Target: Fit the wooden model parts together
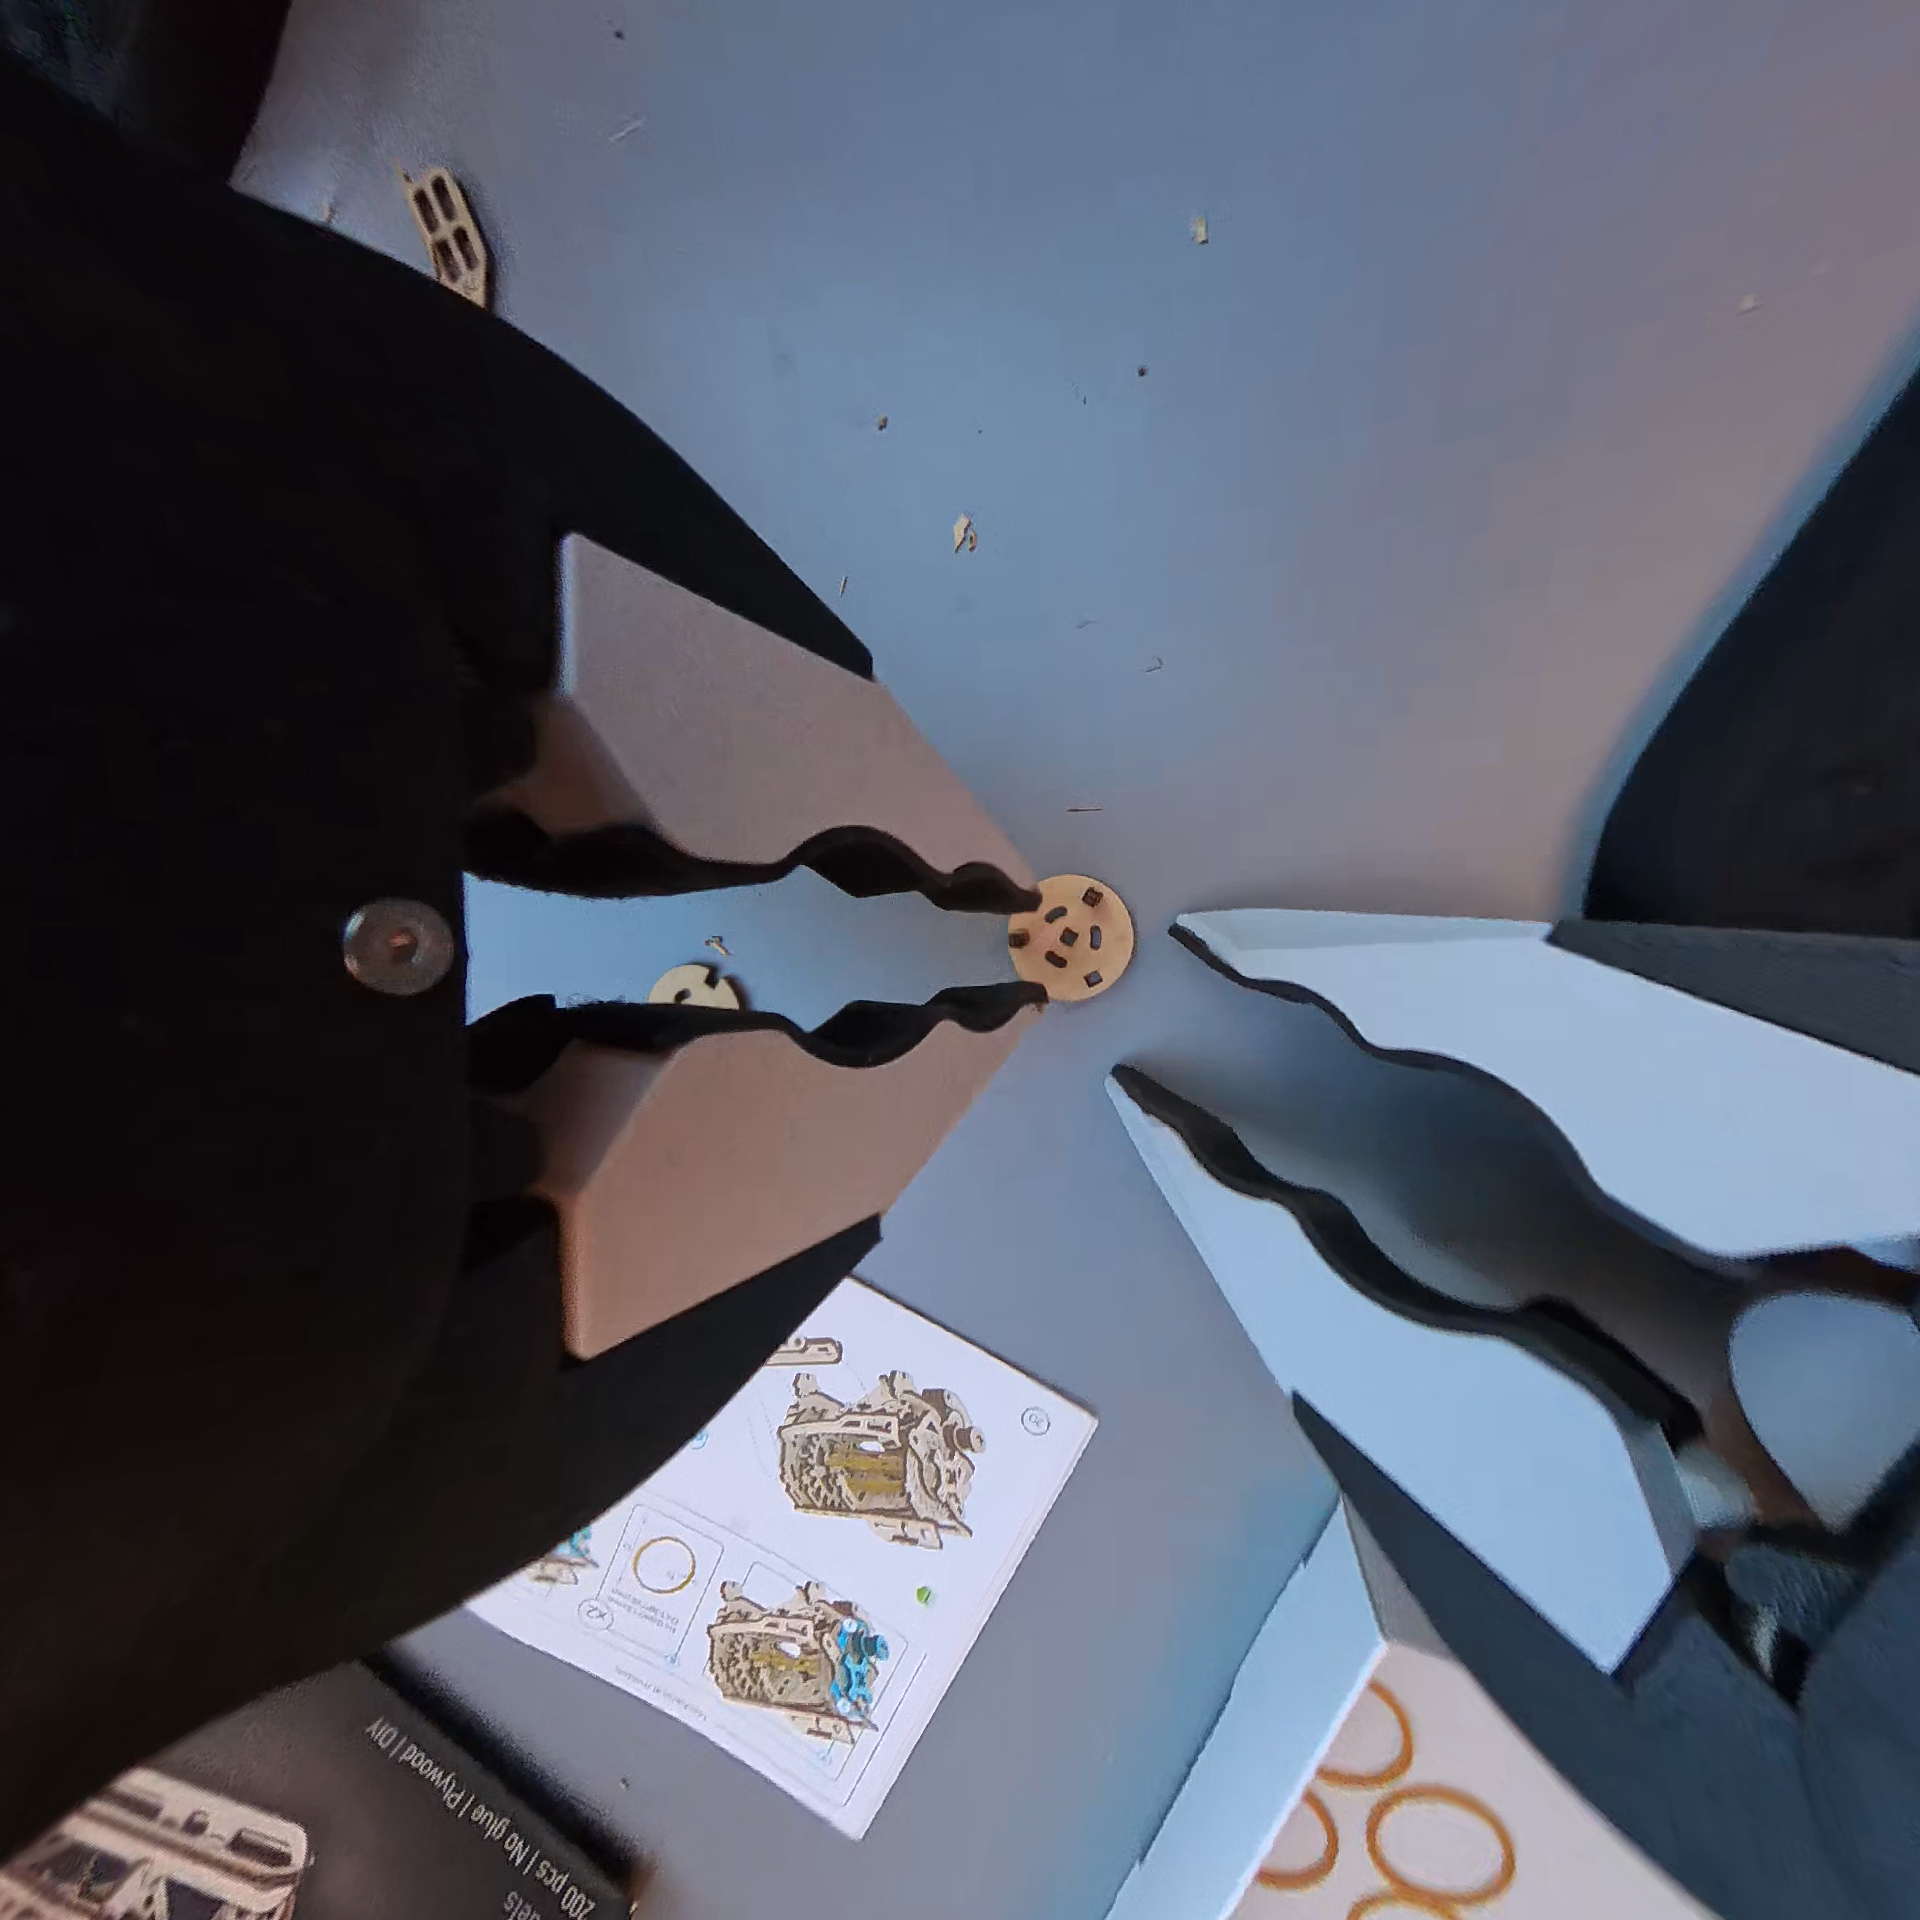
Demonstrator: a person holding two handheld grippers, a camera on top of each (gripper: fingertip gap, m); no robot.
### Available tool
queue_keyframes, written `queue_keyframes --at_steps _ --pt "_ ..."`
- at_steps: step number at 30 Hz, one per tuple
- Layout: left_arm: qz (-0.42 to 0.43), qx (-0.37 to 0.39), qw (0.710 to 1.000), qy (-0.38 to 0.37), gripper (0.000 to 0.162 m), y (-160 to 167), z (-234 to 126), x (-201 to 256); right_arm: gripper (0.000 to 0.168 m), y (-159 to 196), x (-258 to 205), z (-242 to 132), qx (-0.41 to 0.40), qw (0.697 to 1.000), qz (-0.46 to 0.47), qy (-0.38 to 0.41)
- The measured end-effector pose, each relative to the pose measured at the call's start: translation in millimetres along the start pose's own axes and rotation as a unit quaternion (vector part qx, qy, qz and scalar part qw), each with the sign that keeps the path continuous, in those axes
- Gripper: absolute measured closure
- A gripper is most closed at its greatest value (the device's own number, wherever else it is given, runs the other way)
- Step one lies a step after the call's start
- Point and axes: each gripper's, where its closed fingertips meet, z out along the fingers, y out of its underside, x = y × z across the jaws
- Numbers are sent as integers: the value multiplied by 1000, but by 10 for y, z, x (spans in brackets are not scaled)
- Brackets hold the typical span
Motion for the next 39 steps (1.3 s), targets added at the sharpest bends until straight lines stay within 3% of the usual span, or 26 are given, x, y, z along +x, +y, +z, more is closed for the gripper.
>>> queue_keyframes --at_steps 6,11,17,21,26,32,36,39 --pt "-16 -6 1000 3 126 -10 5 19 160 58 19 28 41 999 23 -1" --pt "-9 -22 999 -32 104 -83 112 -21 165 104 -23 98 18 1000 13 2" --pt "-28 -22 998 -44 101 -52 87 -108 164 74 -100 107 10 999 35 7" --pt "-33 -26 997 -61 110 19 -4 -194 164 49 -165 118 7 997 71 0" --pt "-25 -19 999 -43 117 26 -15 -139 164 81 -139 74 6 998 51 31" --pt "-7 -2 1000 -20 121 -51 70 -50 155 -23 -73 25 49 998 -30 39" --pt "5 0 999 -32 116 -61 73 -74 160 -38 -52 57 41 995 -80 31" --pt "14 1 1000 -27 121 -62 74 -45 164 -56 -61 48 39 995 -94 16"
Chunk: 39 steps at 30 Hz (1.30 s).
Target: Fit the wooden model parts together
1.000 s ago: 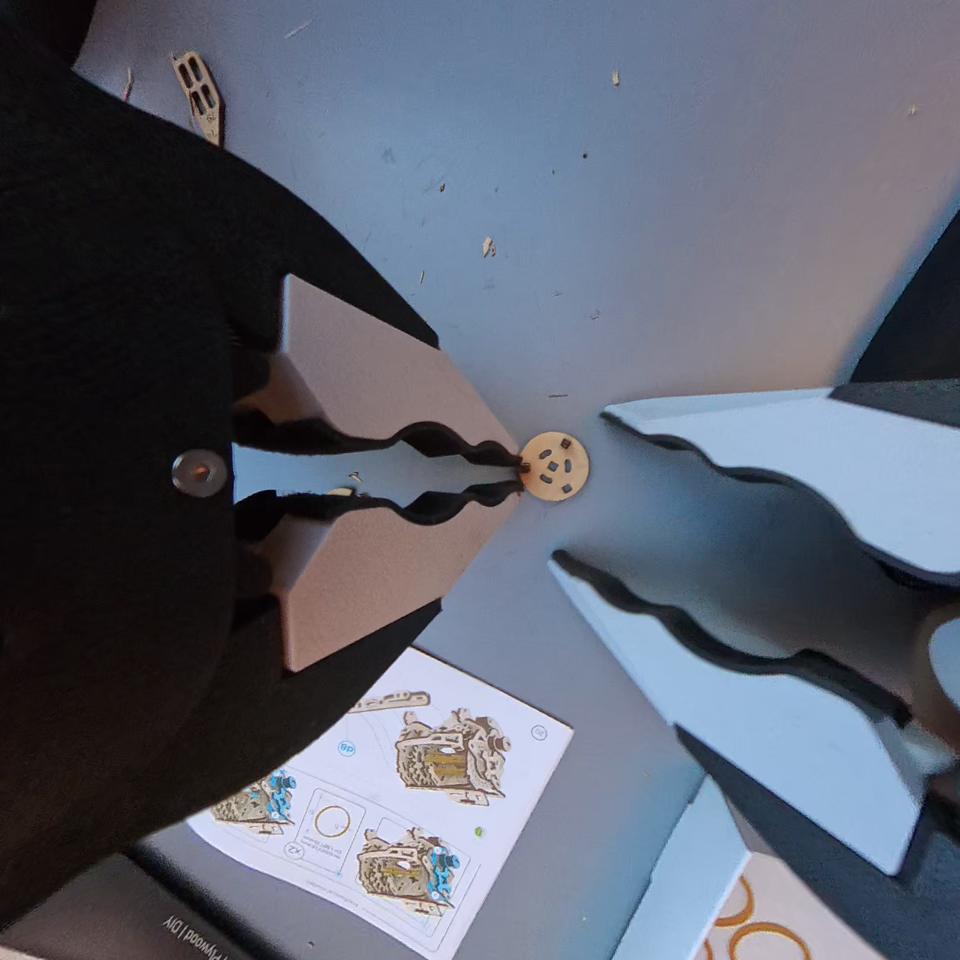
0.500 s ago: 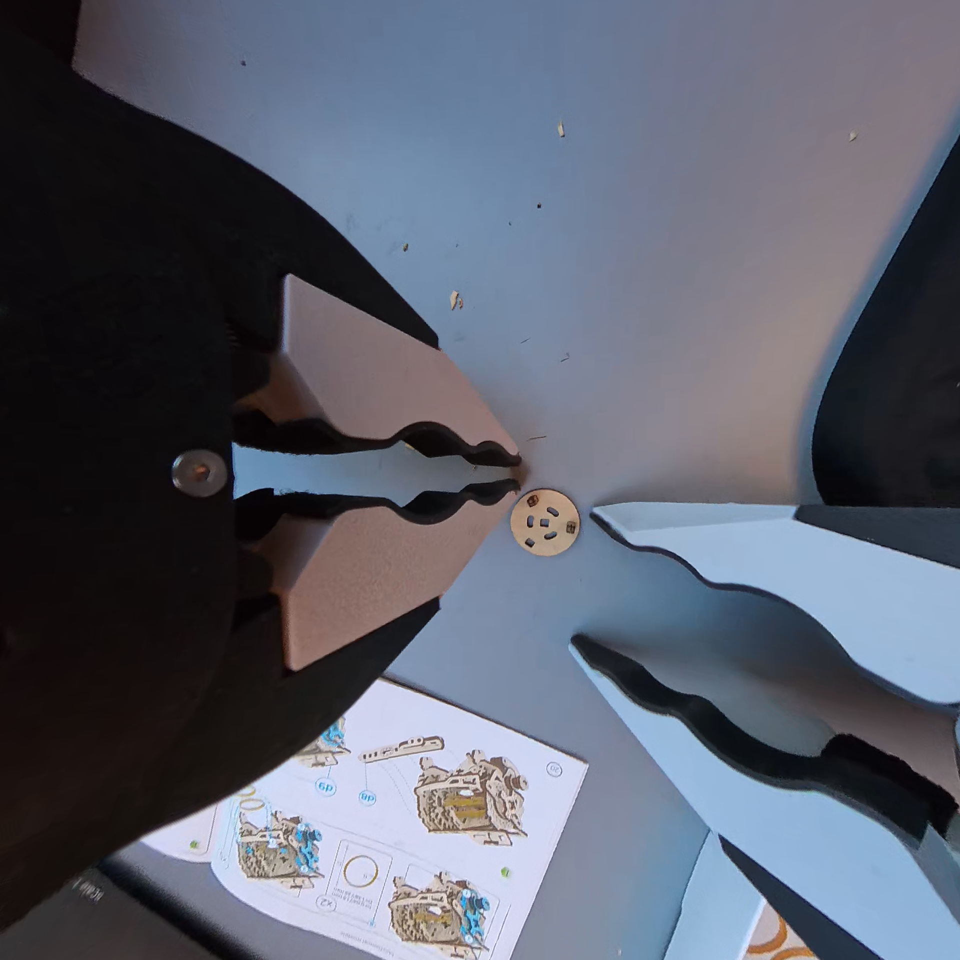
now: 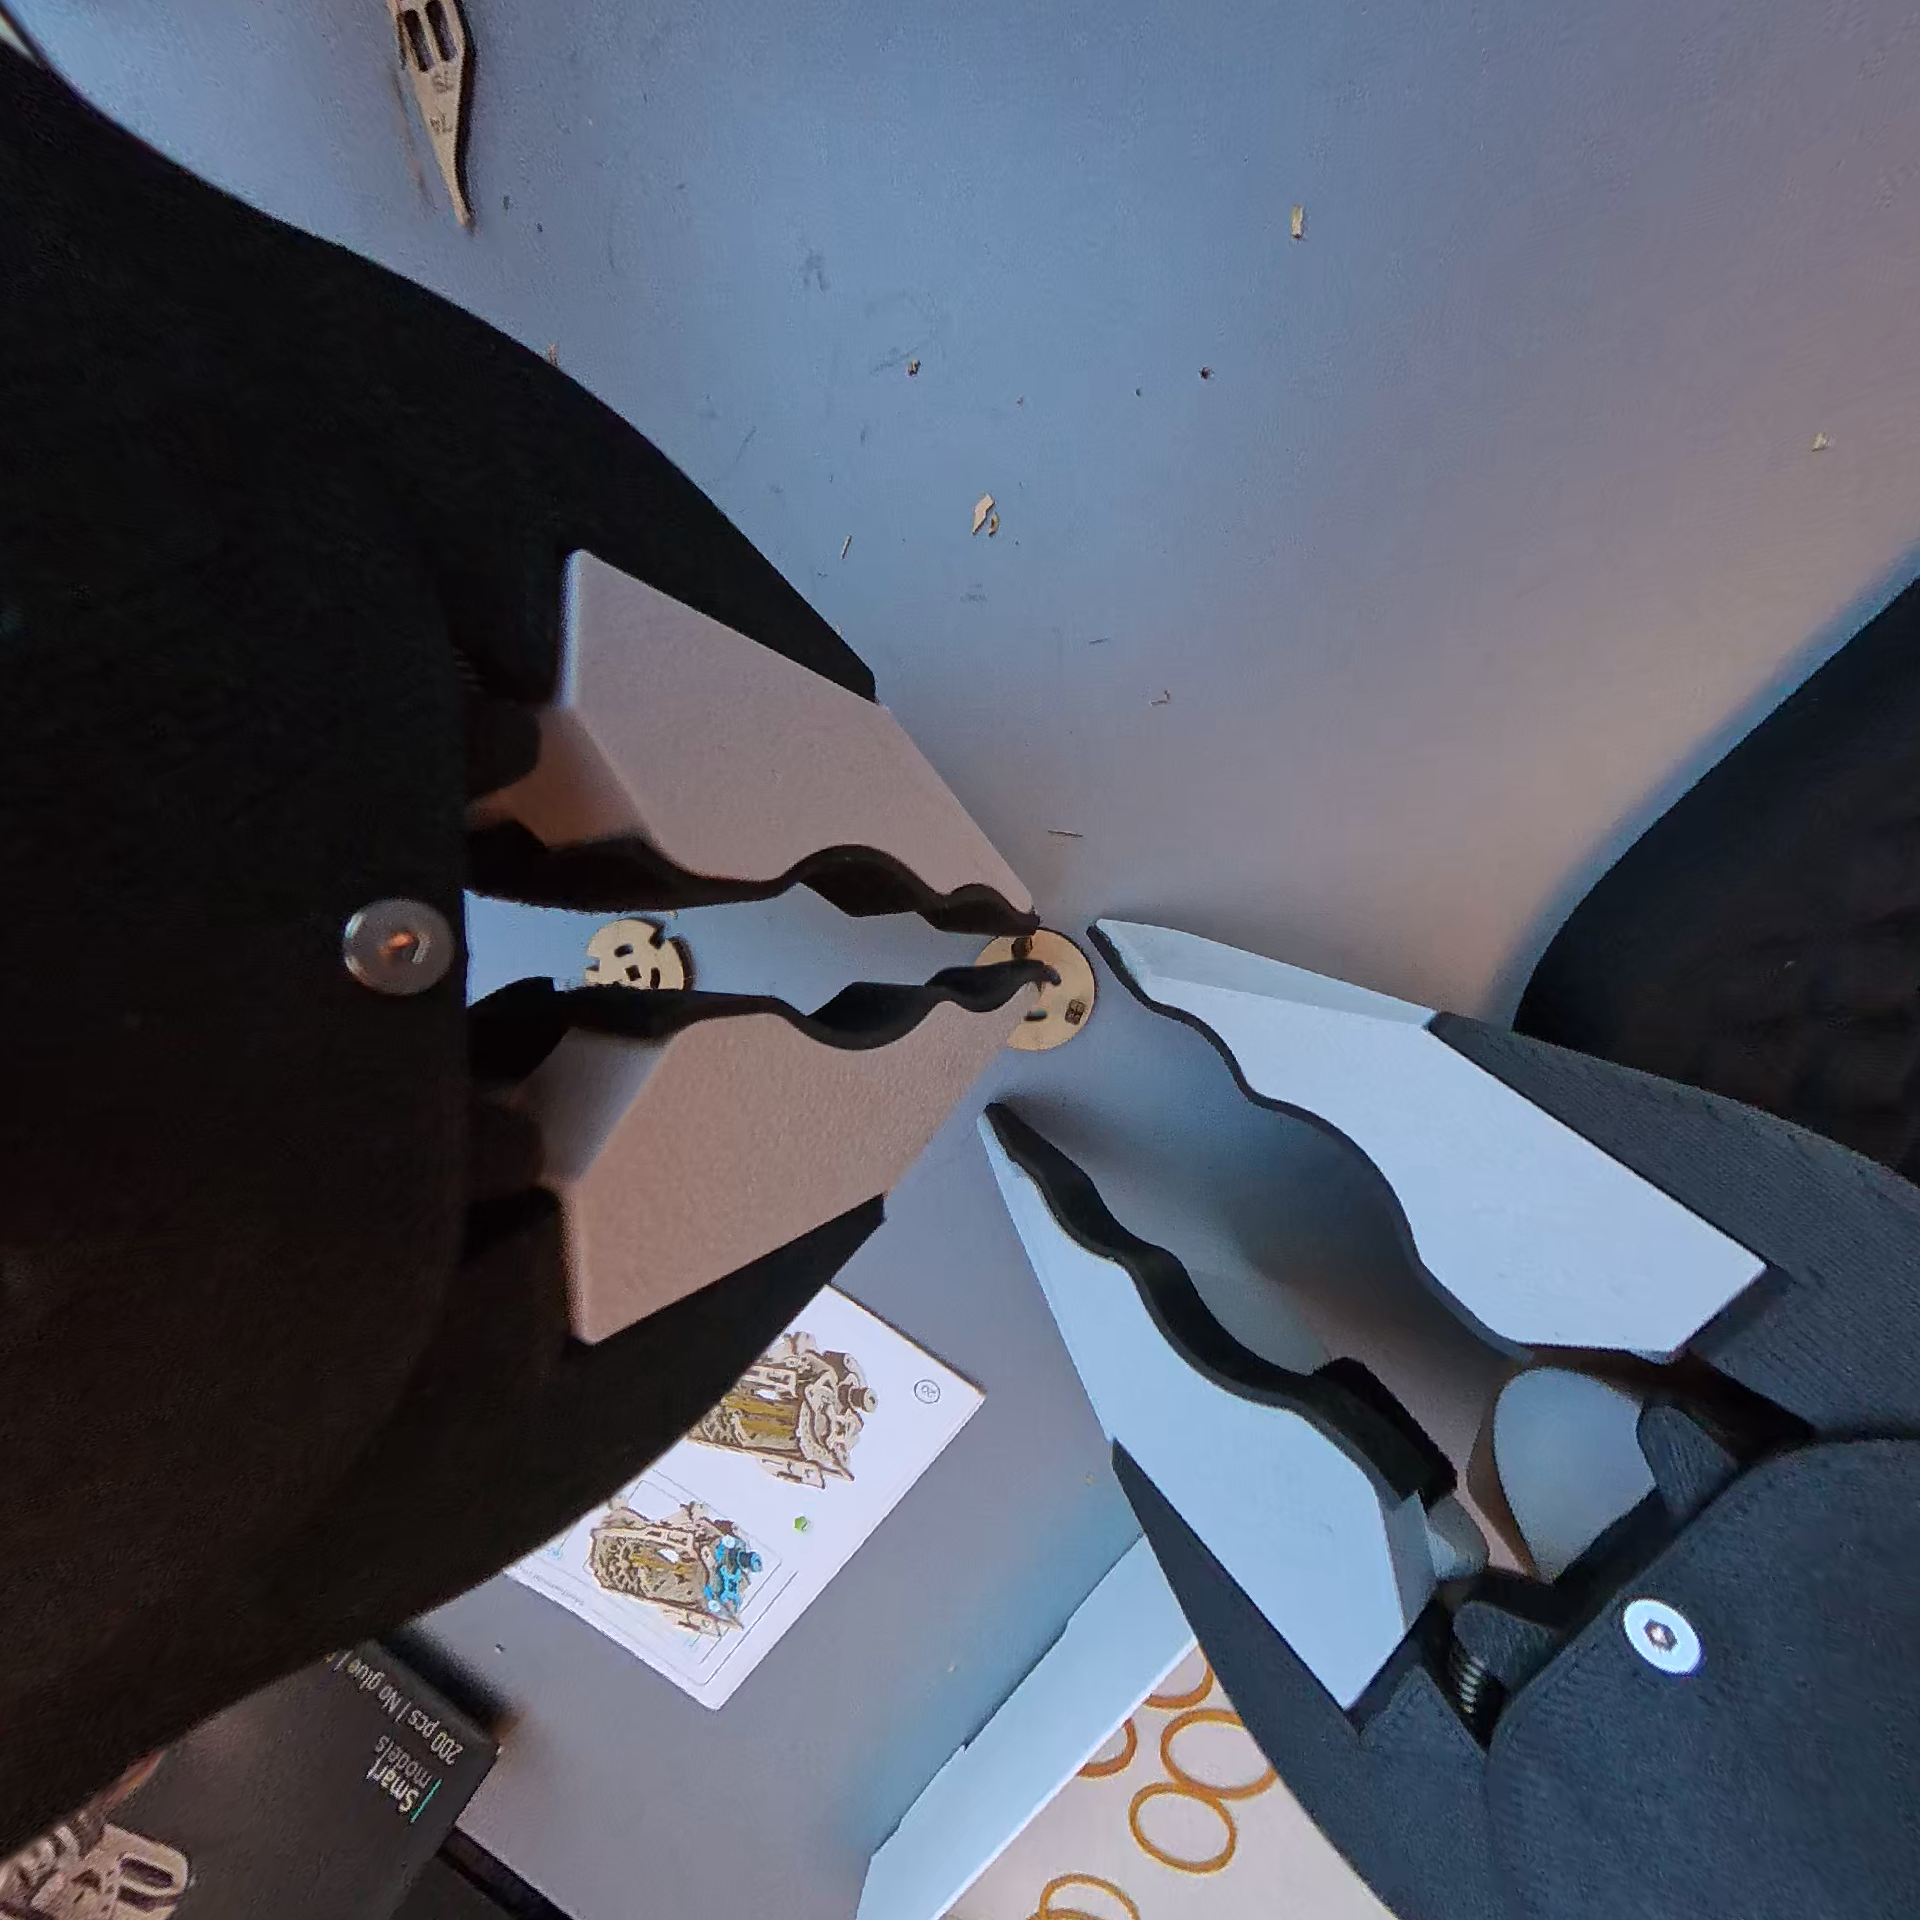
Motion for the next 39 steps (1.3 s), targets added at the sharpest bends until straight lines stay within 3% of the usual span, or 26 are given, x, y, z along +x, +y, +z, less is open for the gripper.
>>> queue_keyframes --at_steps 39 --pt "6 0 1000 21 135 -9 7 69 159 -9 19 57 -30 999 -6 -32"
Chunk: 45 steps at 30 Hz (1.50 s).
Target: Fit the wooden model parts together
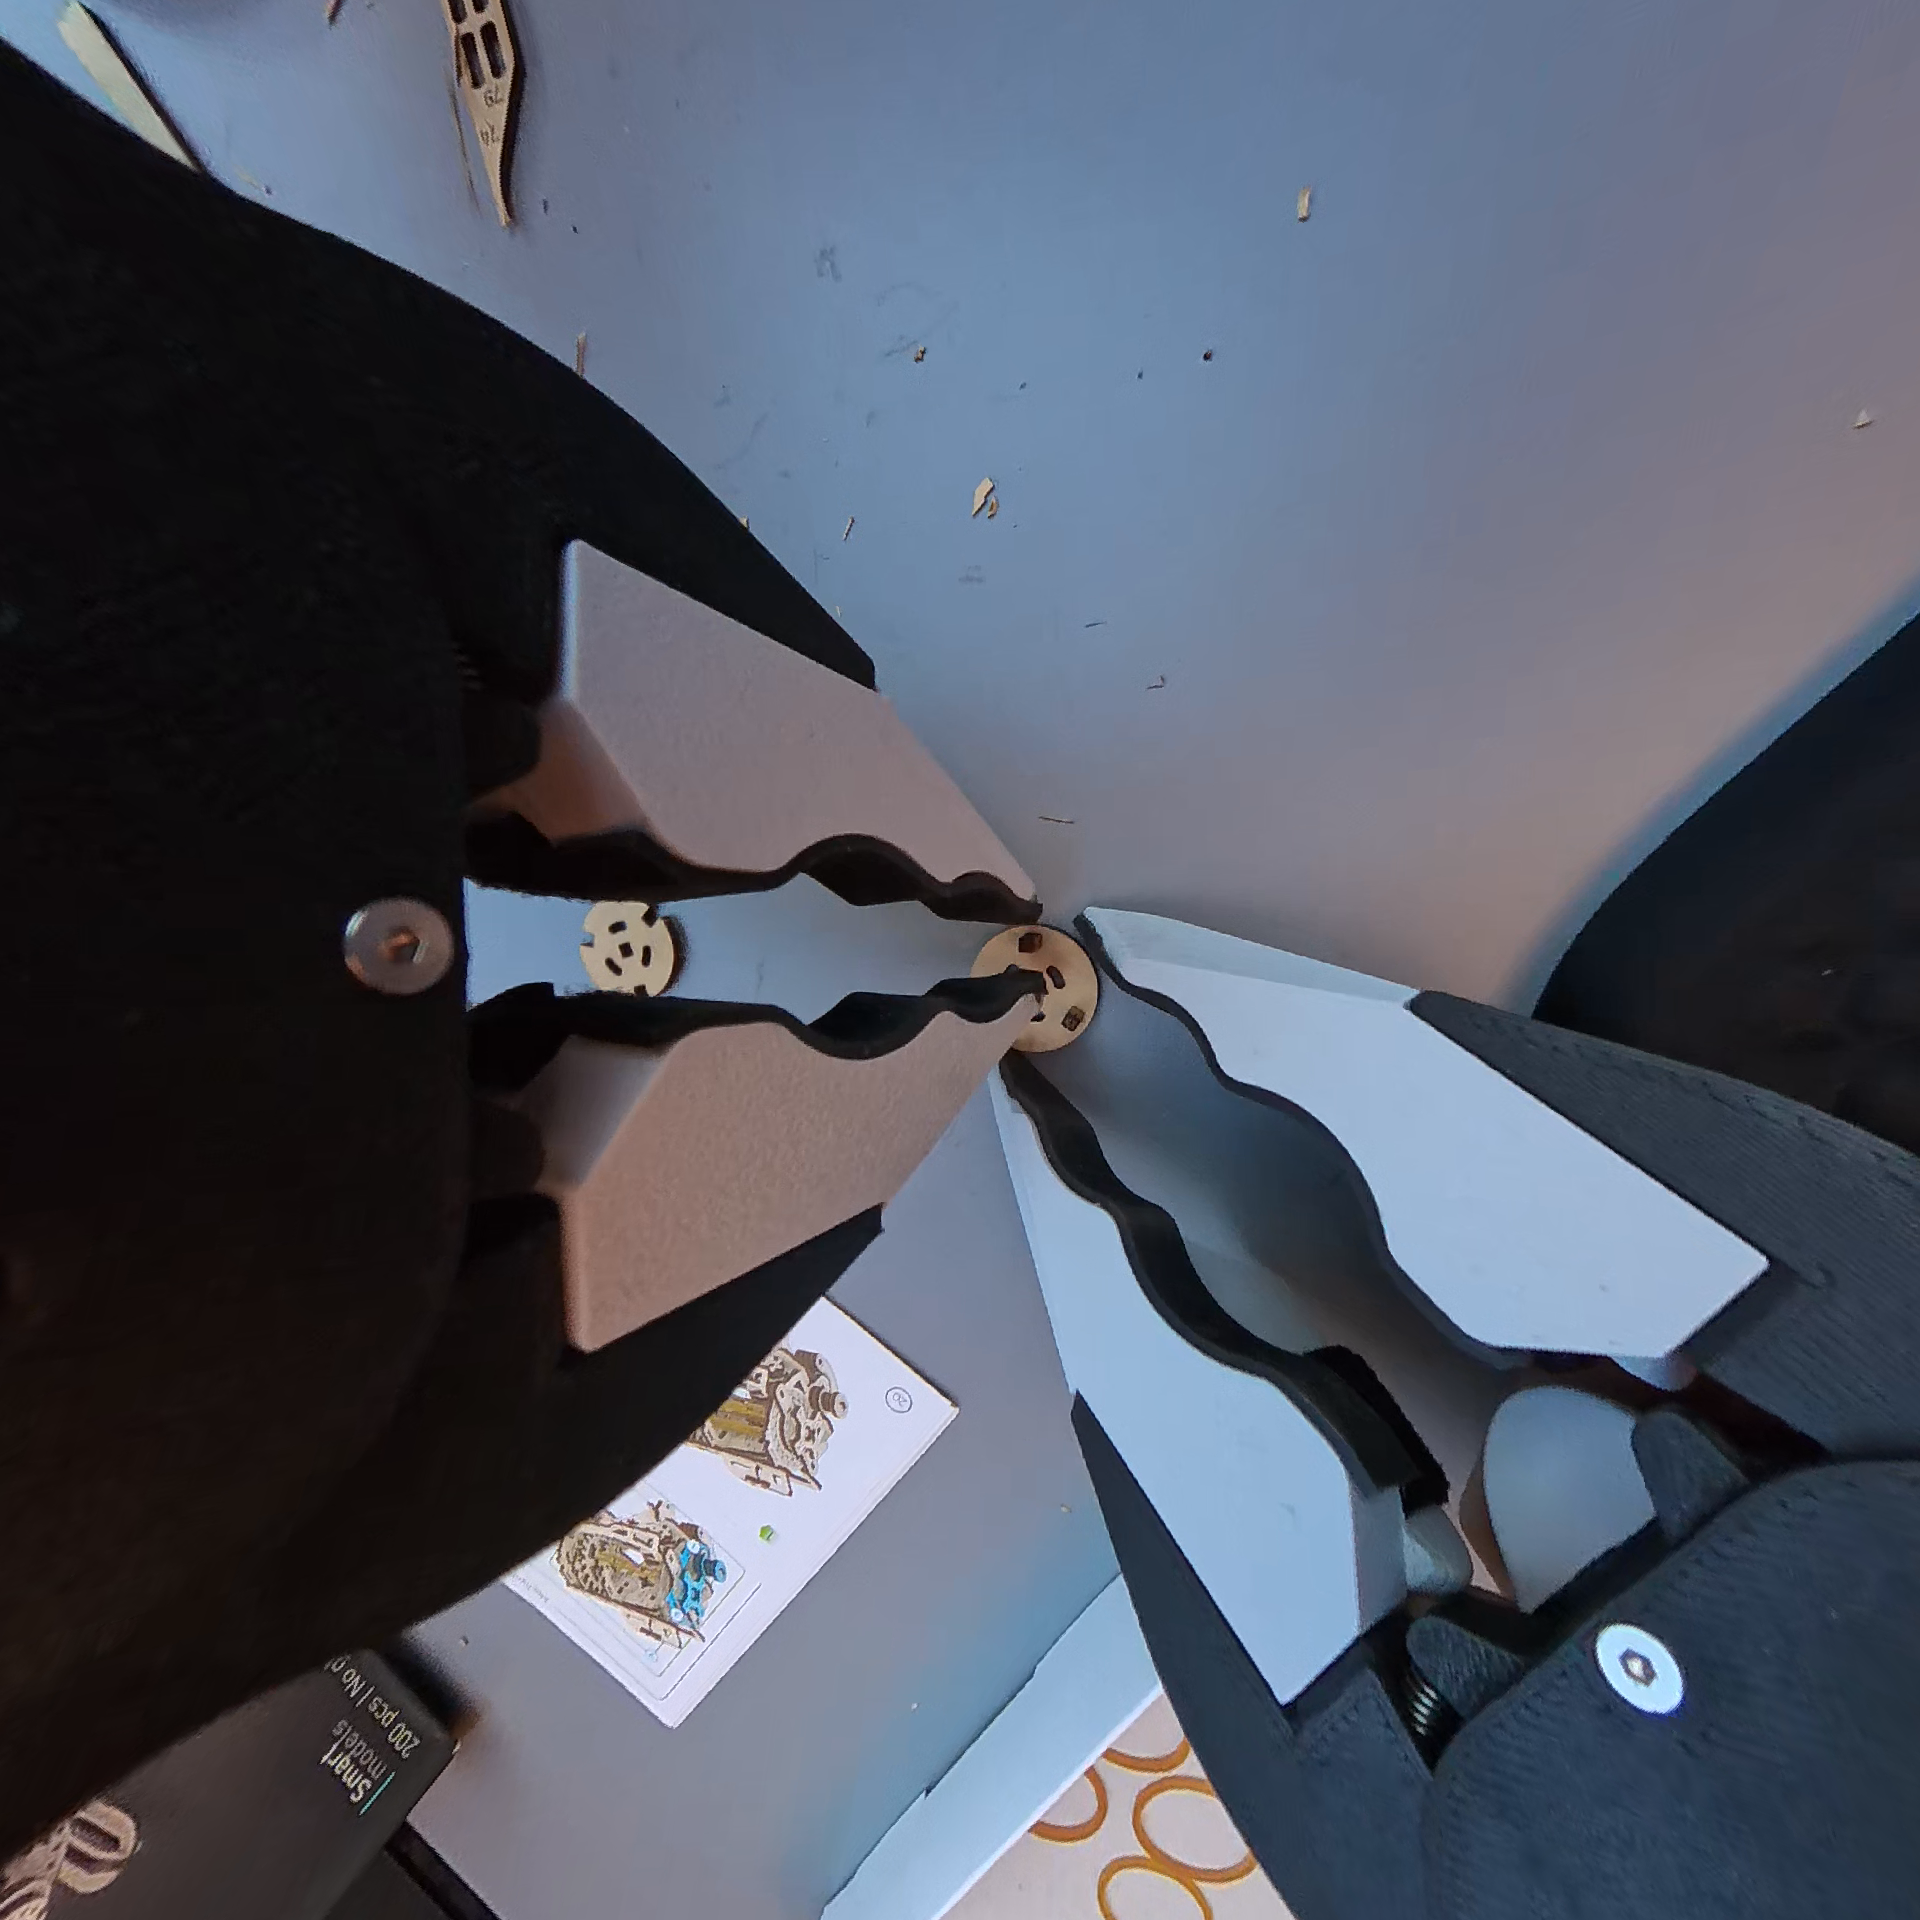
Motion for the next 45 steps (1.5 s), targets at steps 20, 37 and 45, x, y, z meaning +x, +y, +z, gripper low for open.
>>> queue_keyframes --at_steps 20,37,45 --pt "9 1 1000 -1 138 -2 1 17 167 4 -44 19 -38 998 24 -34" --pt "-75 -41 996 -19 139 349 -402 -156 165 16 -44 56 -46 998 32 -36" --pt "-65 -45 997 -24 140 347 -395 -158 162 6 -16 -14 -28 998 44 -19"
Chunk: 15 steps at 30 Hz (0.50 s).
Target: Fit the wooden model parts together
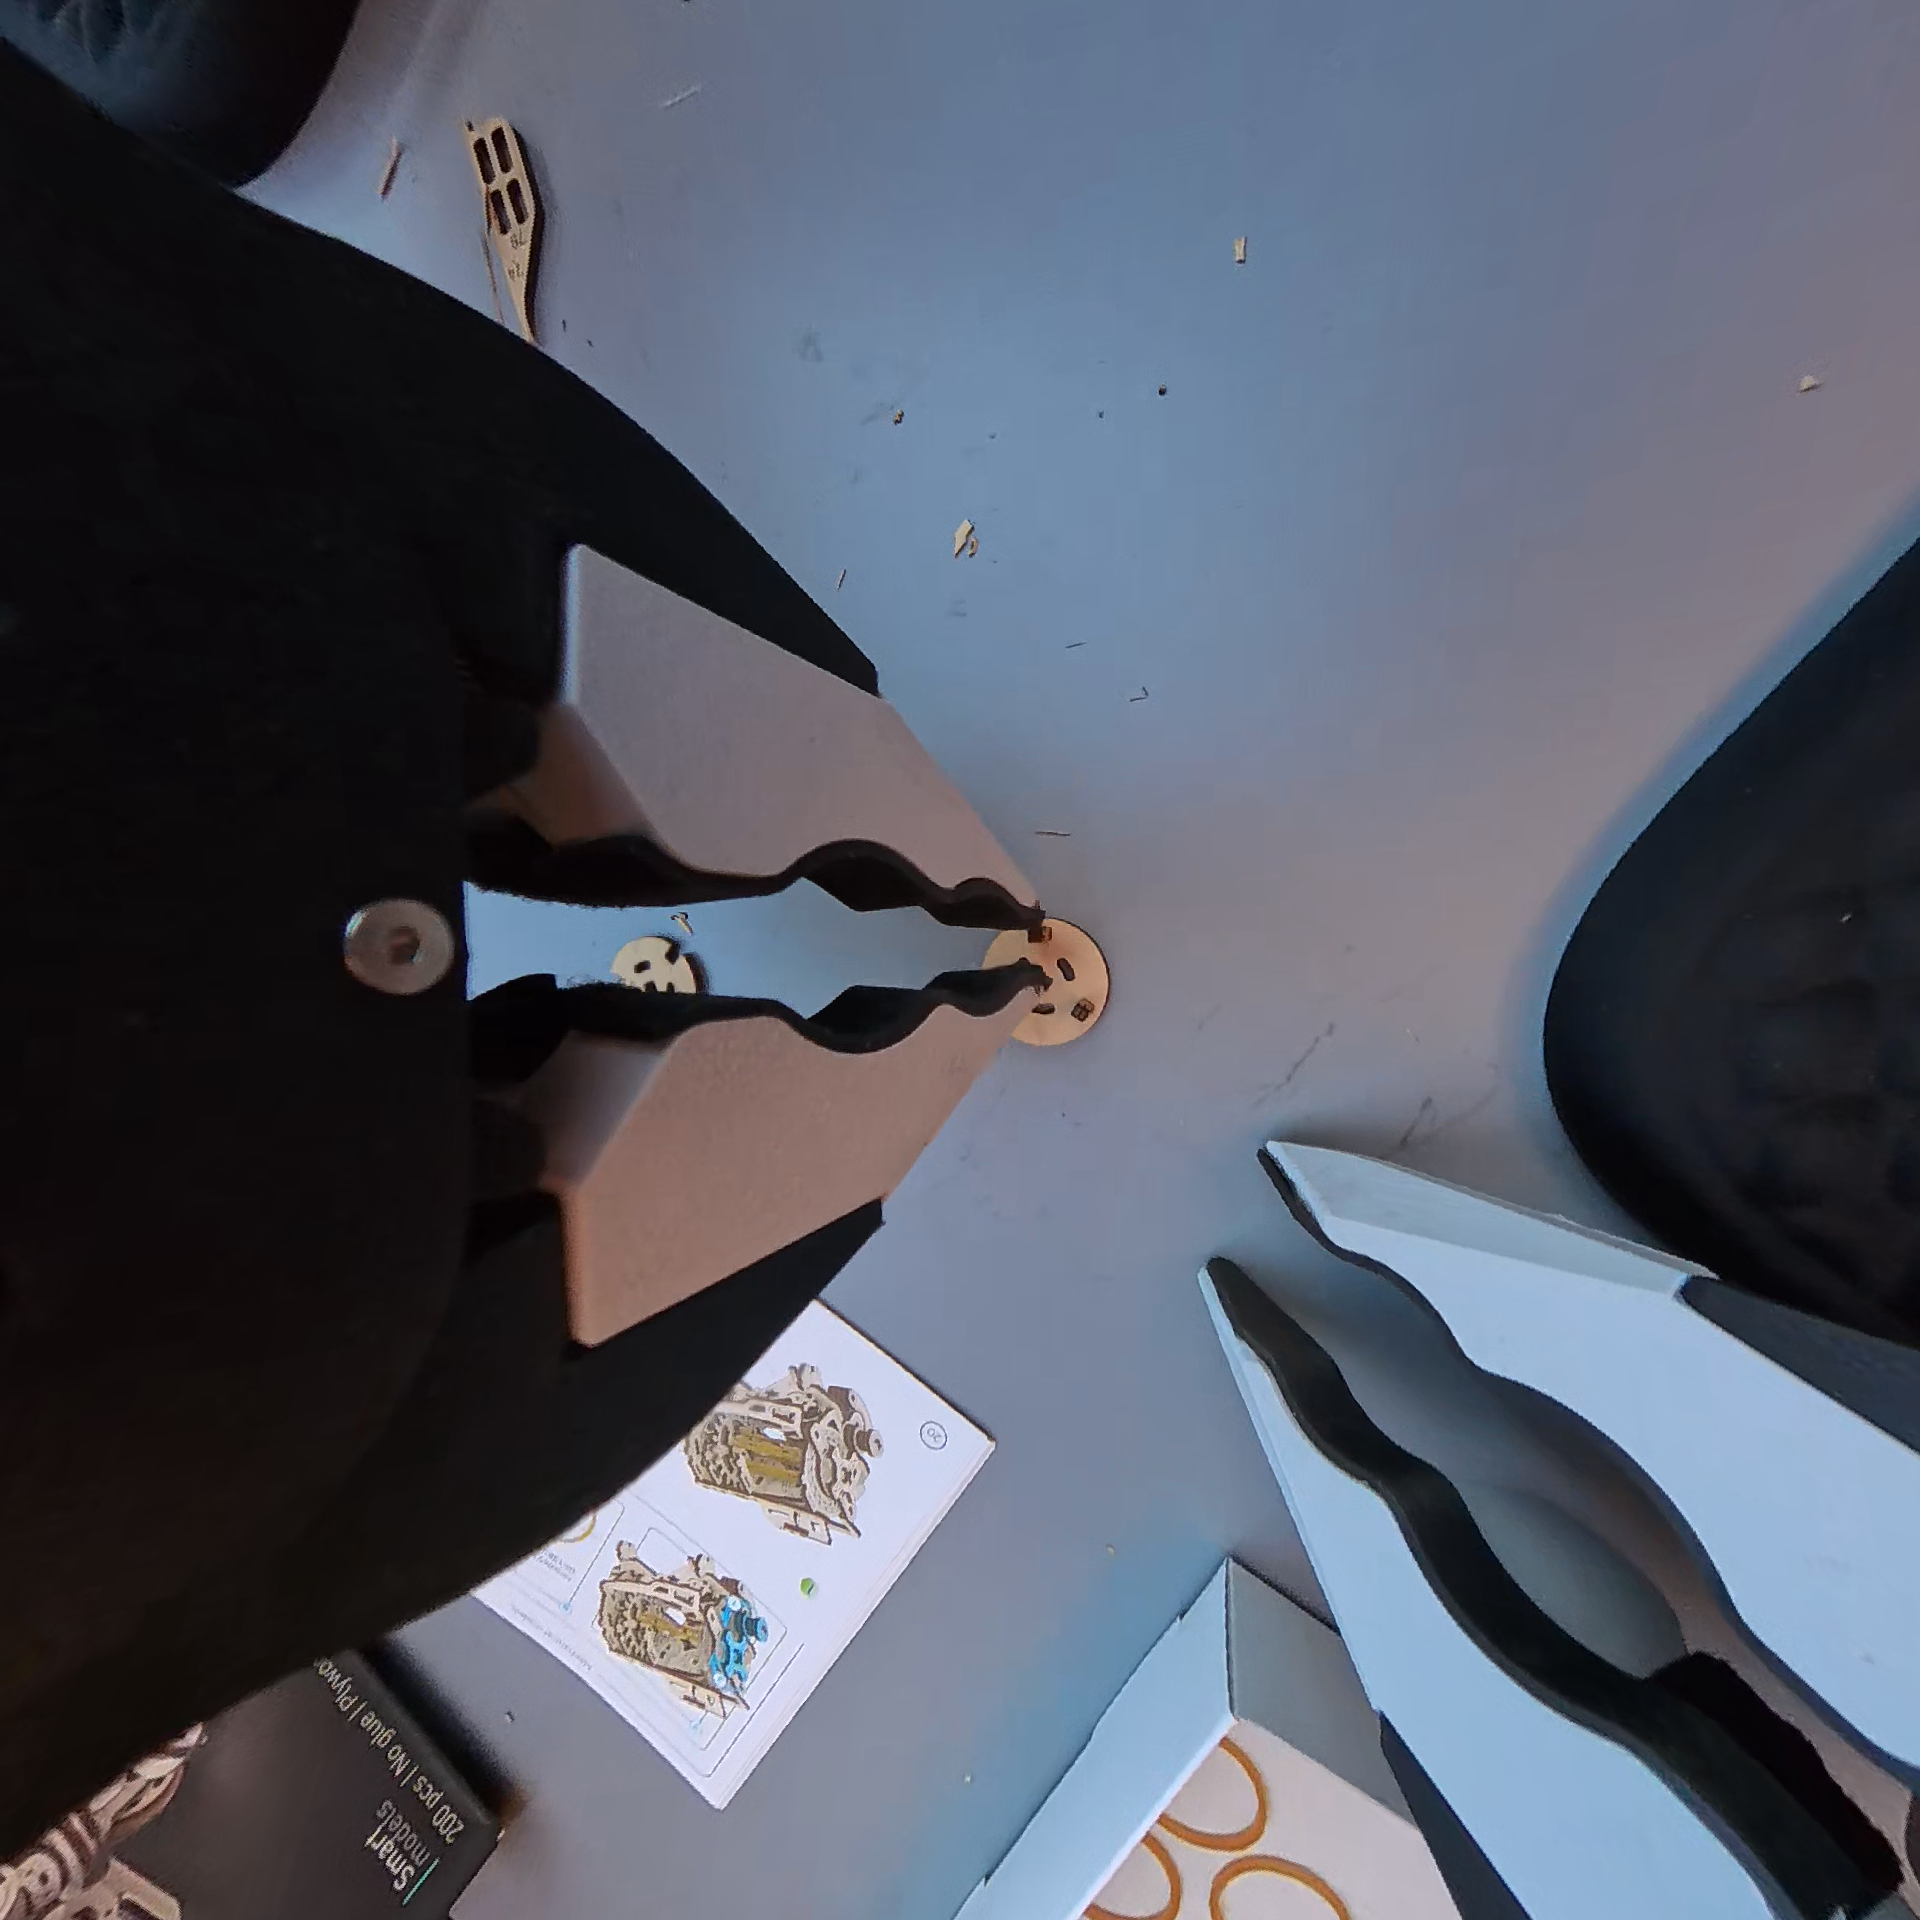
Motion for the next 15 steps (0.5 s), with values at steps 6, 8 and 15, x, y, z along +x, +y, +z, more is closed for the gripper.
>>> queue_keyframes --at_steps 6,8,15 --pt "-1 1 1000 0 141 -1 1 -3 161 4 -18 13 -1 1000 0 -4" --pt "-1 1 1000 0 141 0 2 -3 161 -7 -10 16 3 1000 -1 0" --pt "-2 2 1000 -1 141 0 2 -8 162 1 -14 27 0 1000 -3 -1"
